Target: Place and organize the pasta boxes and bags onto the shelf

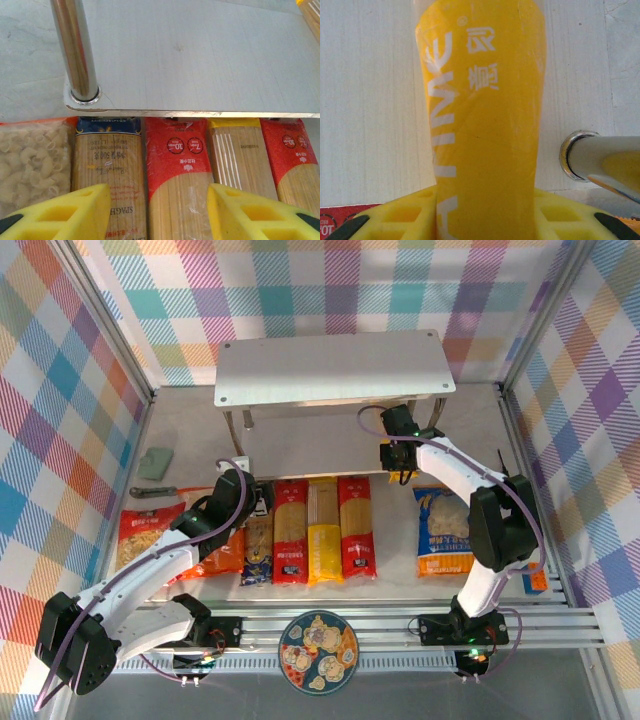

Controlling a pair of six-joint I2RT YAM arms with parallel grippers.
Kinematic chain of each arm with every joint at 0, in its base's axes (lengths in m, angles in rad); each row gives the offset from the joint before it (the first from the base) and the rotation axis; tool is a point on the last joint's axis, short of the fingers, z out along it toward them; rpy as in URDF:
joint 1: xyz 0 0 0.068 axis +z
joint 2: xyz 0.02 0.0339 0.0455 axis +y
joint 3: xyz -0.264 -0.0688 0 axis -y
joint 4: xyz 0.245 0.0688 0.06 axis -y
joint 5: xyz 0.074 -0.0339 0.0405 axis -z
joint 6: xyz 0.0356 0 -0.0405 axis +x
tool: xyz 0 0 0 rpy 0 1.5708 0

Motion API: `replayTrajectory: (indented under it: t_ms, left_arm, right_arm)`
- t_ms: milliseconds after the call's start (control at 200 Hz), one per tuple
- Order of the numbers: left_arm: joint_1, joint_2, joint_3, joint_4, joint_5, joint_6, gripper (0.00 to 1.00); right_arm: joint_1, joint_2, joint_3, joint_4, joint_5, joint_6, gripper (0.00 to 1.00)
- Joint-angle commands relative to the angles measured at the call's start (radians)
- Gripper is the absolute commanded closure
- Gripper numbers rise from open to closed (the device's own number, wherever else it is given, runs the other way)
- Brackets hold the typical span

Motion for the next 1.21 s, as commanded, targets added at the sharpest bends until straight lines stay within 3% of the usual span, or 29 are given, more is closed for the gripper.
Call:
replayTrajectory:
  t_ms: [0,505,850,1200]
  left_arm:
    - [-0.012,-0.003,0.01,-0.009,-0.013,0.007,0.47]
    - [-0.013,0.0,-0.003,-0.05,-0.018,0.006,0.46]
    - [-0.017,-0.001,-0.019,-0.131,-0.016,-0.019,0.44]
    - [-0.193,-0.025,-0.079,-0.296,-0.113,-0.205,0.42]
  right_arm:
    - [-0.008,0.01,0.007,0.012,-0.008,0.01,0.6]
    - [-0.009,-0.038,-0.018,-0.002,0.011,0.021,0.38]
    - [-0.009,-0.218,-0.041,-0.019,0.009,0.024,0.3]
    - [0.049,-0.51,-0.264,-0.099,-0.123,0.105,0.29]
